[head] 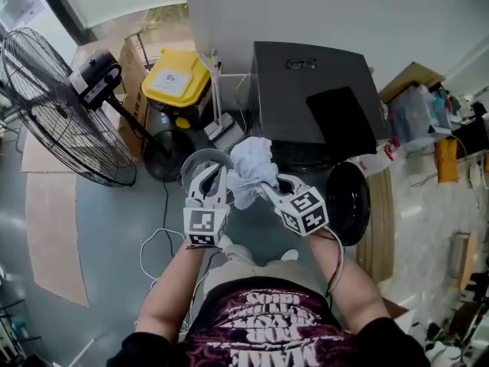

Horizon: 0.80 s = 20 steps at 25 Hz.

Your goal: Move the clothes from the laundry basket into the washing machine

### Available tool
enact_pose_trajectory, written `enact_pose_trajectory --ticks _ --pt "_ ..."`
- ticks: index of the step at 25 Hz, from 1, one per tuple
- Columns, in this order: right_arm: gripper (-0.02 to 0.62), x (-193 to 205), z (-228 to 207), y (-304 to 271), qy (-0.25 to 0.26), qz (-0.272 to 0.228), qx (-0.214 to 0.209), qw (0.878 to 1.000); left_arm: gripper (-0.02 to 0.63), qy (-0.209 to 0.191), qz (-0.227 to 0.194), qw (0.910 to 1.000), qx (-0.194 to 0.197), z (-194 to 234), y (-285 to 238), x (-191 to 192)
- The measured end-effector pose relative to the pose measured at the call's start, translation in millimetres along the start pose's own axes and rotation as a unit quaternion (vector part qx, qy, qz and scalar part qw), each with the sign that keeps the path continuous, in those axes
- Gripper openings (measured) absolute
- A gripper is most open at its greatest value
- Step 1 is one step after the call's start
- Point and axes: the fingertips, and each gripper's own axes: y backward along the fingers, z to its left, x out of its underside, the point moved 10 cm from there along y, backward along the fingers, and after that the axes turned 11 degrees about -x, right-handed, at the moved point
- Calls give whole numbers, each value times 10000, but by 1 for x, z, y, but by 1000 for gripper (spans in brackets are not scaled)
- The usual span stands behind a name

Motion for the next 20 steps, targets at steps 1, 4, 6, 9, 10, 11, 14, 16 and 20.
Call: enact_pose_trajectory --ticks 1,4,6,9,10,11,14,16,20 --pt "69 5 -4 12 -22 -19 21 10000 5 -15 -8 10000 31 -12 -1 -2" --pt "69 23 -18 45 -132 -85 35 9999 5 -78 -22 9999 105 -50 -4 -5" --pt "69 38 -28 67 -196 -122 30 9997 5 -123 -19 9999 118 -78 -4 -6" --pt "69 59 -45 107 -212 -152 3 9997 5 -139 -80 9998 94 -124 -3 -10" --pt "69 66 -51 120 -207 -156 -10 9997 5 -138 -87 9998 71 -139 -2 -10" --pt "69 73 -57 133 -202 -157 -21 9997 5 -137 -82 9999 43 -153 -1 -10" --pt "69 96 -75 172 -218 -155 -29 9996 5 -178 -62 9998 -14 -197 1 -10" --pt "69 112 -85 192 -255 -149 -42 9996 5 -233 -43 9997 -23 -222 4 -8" --pt "69 141 -98 217 -337 -153 -113 9992 5 -305 45 9995 -98 -255 9 -1"
